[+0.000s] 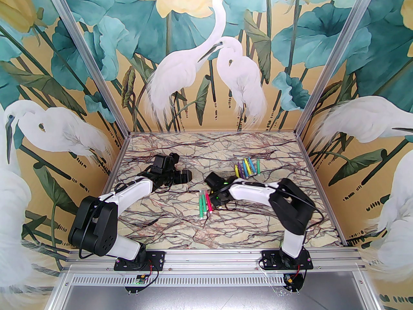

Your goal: Open the pen caps

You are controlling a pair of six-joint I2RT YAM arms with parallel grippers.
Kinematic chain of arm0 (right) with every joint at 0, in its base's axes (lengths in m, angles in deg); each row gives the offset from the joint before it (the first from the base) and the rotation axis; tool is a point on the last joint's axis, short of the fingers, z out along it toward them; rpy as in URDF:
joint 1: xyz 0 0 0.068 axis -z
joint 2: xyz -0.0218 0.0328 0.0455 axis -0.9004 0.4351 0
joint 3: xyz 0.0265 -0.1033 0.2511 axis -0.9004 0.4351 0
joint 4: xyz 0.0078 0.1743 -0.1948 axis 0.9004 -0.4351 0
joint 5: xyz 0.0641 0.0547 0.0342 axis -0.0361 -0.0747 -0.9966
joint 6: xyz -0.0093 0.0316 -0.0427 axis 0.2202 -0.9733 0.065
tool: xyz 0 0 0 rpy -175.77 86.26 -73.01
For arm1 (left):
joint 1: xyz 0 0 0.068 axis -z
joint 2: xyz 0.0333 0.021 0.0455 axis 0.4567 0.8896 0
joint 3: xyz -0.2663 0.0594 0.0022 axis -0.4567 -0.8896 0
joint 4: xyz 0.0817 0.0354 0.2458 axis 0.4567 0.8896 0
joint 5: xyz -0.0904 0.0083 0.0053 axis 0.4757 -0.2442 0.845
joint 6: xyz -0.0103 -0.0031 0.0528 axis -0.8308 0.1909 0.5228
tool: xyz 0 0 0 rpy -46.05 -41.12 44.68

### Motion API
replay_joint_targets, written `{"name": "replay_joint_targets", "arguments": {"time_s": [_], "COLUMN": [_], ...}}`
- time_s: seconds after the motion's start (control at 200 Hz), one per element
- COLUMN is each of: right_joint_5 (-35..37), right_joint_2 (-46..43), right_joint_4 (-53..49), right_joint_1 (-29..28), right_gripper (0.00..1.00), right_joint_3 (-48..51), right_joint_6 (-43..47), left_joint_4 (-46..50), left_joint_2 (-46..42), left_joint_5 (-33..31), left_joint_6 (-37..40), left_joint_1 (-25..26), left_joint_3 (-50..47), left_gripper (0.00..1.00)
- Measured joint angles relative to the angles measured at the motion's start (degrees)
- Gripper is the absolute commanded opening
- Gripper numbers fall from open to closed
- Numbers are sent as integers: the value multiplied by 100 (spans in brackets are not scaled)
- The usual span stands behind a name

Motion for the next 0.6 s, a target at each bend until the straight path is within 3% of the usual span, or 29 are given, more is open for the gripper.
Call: {"name": "replay_joint_targets", "arguments": {"time_s": [0.35, 0.6], "right_joint_5": [-914, -1276], "right_joint_2": [-1016, -1228], "right_joint_4": [1196, 1554], "right_joint_1": [610, 754], "right_gripper": [2, 3], "right_joint_3": [586, 688], "right_joint_6": [96, 201], "left_joint_4": [-748, -1143], "left_joint_2": [42, 361], "left_joint_5": [1047, 1652], "left_joint_6": [-470, -713], "left_joint_1": [37, 415], "left_joint_3": [0, 68], "left_gripper": [78, 77]}}
